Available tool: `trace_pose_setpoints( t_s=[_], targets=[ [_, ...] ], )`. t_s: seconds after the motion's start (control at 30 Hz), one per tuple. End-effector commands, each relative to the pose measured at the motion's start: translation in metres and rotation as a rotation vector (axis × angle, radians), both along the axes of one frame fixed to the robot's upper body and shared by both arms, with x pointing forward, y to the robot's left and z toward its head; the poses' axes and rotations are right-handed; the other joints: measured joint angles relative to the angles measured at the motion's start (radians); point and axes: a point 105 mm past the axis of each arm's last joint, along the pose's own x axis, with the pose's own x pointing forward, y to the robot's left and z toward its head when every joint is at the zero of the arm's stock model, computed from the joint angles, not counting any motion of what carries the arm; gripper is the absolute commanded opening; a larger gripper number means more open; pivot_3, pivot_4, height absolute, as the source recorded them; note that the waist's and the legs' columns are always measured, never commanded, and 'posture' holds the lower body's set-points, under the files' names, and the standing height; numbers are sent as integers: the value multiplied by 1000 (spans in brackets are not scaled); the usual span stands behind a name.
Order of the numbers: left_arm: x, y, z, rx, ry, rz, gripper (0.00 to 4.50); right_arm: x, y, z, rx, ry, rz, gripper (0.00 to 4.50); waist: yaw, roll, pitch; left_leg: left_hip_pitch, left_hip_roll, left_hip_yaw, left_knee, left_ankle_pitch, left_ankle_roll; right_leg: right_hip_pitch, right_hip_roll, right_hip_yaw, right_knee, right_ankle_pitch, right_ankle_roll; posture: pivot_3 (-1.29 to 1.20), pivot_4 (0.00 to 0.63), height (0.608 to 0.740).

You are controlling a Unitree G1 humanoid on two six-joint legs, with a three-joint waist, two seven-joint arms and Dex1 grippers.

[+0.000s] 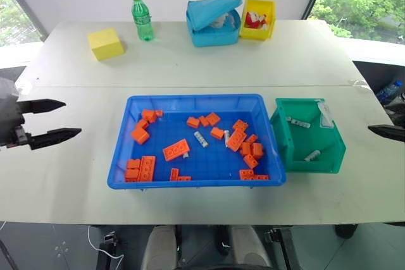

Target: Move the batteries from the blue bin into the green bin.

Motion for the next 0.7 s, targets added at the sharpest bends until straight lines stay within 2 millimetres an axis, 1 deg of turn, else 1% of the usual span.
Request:
trace_pose_setpoints(
  t_s=[0.03,0.13,0.23,0.33,0.4,0.47,0.57,0.67,0.7],
  targets=[
    [-5,0,6,56,-47,-15,4500,3,0,12,-10,-57,13,4454,0,0,0,0,0,0,0,0,0,0,0,0,0,0,0,0,150,736],
    [-7,-3,-1,51,-38,-21,4500,5,-2,7,-9,-62,8,4454,-3,0,0,0,0,1,0,0,0,0,0,1,0,0,0,0,150,736],
    [-3,-7,1,32,-62,-17,4500,7,-8,-1,-29,-64,-18,4454,-2,0,0,0,0,1,0,0,0,0,0,1,0,0,0,0,150,736],
    [3,-8,-7,28,-78,7,4500,15,-17,5,-30,-106,-92,4454,-1,1,0,1,0,1,2,0,0,1,0,1,2,0,0,0,150,736],
    [4,-12,-9,3,-67,-5,4500,15,-17,11,-23,-115,-90,4454,-1,1,0,1,0,1,3,0,0,1,0,2,3,0,0,0,150,736],
    [4,-18,-7,-20,-64,-31,4500,17,-15,15,-49,-128,-72,4454,-2,1,0,2,0,1,3,0,0,1,1,2,4,0,0,0,150,736],
    [6,-25,-2,-28,-74,-52,4500,23,-2,26,-64,-153,-15,4454,-3,1,0,1,0,1,3,0,0,1,1,2,4,2,2,0,150,736],
    [5,-35,1,-26,-70,-94,4500,33,23,40,-85,-190,95,4454,-6,2,0,2,0,1,3,1,-1,1,1,3,5,2,3,0,150,736],
    [5,-41,1,-35,-68,-109,4500,39,37,44,-98,-208,145,4454,-7,2,0,2,0,1,3,1,-1,1,1,3,5,2,3,0,150,736]
  ],
)
